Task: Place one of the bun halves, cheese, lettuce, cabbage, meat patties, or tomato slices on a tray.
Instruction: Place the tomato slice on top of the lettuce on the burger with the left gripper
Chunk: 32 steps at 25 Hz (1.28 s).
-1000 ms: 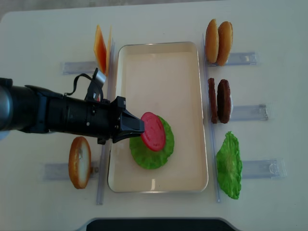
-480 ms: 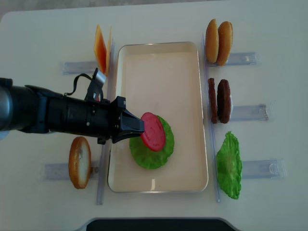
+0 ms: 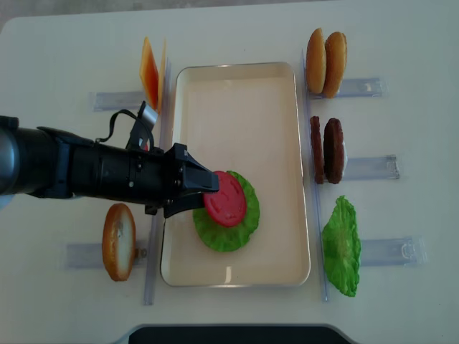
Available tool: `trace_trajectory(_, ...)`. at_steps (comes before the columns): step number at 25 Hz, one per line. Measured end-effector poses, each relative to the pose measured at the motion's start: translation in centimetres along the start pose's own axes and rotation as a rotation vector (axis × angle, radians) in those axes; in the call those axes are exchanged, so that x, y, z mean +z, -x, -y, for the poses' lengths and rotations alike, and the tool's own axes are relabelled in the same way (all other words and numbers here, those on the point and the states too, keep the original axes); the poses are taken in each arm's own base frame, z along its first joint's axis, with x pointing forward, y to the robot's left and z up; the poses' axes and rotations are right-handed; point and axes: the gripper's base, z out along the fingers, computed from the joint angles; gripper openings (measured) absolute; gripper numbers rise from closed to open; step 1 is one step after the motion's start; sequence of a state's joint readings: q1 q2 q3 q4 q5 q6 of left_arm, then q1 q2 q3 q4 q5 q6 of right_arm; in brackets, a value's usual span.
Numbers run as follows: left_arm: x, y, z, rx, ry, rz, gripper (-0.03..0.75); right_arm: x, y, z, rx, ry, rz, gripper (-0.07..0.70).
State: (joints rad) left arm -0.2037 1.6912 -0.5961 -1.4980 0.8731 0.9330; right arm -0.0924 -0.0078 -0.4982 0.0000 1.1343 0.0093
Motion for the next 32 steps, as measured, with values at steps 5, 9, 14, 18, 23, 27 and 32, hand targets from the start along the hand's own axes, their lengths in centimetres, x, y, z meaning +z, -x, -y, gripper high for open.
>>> trace_trajectory(5,0.00,0.02,-0.02,-0.003,0.002,0.002,0.428,0.00,0.00,0.00,0.000,0.000,0.000,0.514)
trace_trajectory(9,0.00,0.02,-0.03,-0.023,0.003,0.002,0.433,0.00,0.00,0.00,0.000,0.000,0.000,0.514)
trace_trajectory(14,0.00,0.03,-0.03,-0.034,0.004,0.003,0.435,0.00,0.00,0.00,0.000,0.000,0.000,0.514)
trace_trajectory(18,0.00,0.06,-0.08,-0.039,0.009,0.007,0.435,0.00,0.00,0.00,0.000,0.000,0.000,0.514)
trace_trajectory(23,0.00,0.09,-0.12,-0.049,0.013,0.010,0.435,0.00,0.00,0.00,0.000,0.000,0.000,0.514)
trace_trajectory(27,0.00,0.10,-0.14,-0.053,0.015,0.012,0.435,0.00,0.00,0.00,0.000,0.000,0.000,0.514)
trace_trajectory(32,0.00,0.10,-0.14,-0.057,0.015,0.012,0.435,0.00,0.00,0.00,0.000,0.000,0.000,0.514)
